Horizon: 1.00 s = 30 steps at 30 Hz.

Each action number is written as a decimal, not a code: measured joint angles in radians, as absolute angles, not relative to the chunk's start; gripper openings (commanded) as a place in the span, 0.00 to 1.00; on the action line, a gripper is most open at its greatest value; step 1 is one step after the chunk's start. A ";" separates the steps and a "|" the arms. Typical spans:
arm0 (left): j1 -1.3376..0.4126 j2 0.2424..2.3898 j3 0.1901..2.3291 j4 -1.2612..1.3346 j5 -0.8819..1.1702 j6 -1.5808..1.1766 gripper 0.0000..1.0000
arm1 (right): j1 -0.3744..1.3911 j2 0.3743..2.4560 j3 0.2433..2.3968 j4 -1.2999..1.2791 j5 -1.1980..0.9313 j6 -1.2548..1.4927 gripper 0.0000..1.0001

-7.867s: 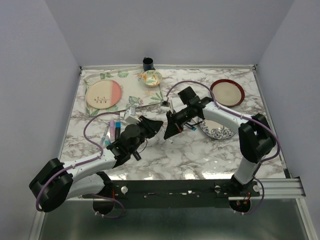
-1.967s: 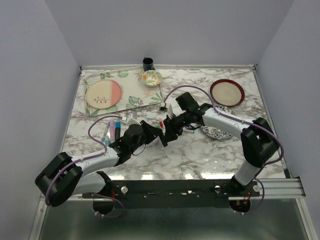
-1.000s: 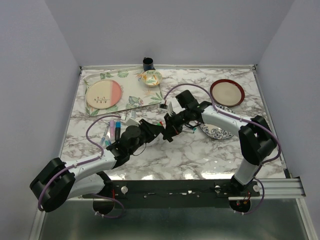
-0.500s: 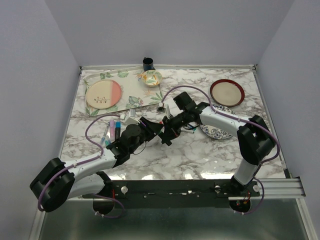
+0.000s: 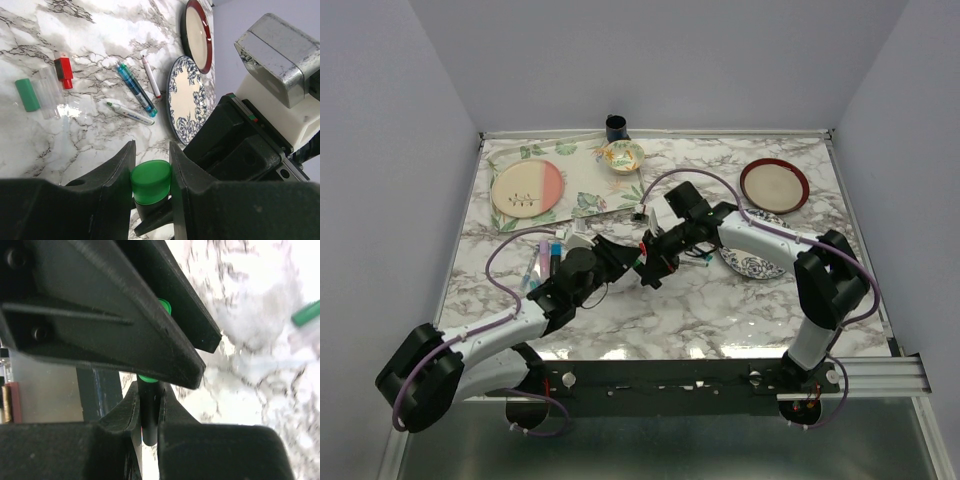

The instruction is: Open the pen caps

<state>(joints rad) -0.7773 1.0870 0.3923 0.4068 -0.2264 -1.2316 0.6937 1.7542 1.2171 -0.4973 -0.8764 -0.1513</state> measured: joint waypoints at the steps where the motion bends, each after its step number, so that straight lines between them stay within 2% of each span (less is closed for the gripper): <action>1: -0.764 1.074 0.388 0.399 -0.211 -1.237 0.00 | 0.694 1.756 1.225 -0.498 -0.875 -0.163 0.01; 7: -0.566 0.835 0.295 0.349 -0.025 -1.274 0.00 | 0.741 1.768 1.304 -0.445 -0.850 -0.254 0.01; 10: -0.416 0.747 0.251 0.298 -0.089 -1.266 0.00 | 0.735 1.761 1.300 -0.552 -0.820 -0.297 0.00; 13: -0.360 0.729 0.212 0.257 -0.128 -1.264 0.00 | 0.706 1.776 1.293 -0.643 -0.789 -0.322 0.01; 21: -0.360 0.832 0.187 0.240 -0.116 -1.243 0.00 | 0.697 1.809 1.286 -0.708 -0.627 -0.341 0.01; 30: -0.372 1.133 0.237 0.317 -0.029 -1.213 0.00 | 0.694 1.860 1.264 -0.708 -0.344 -0.347 0.07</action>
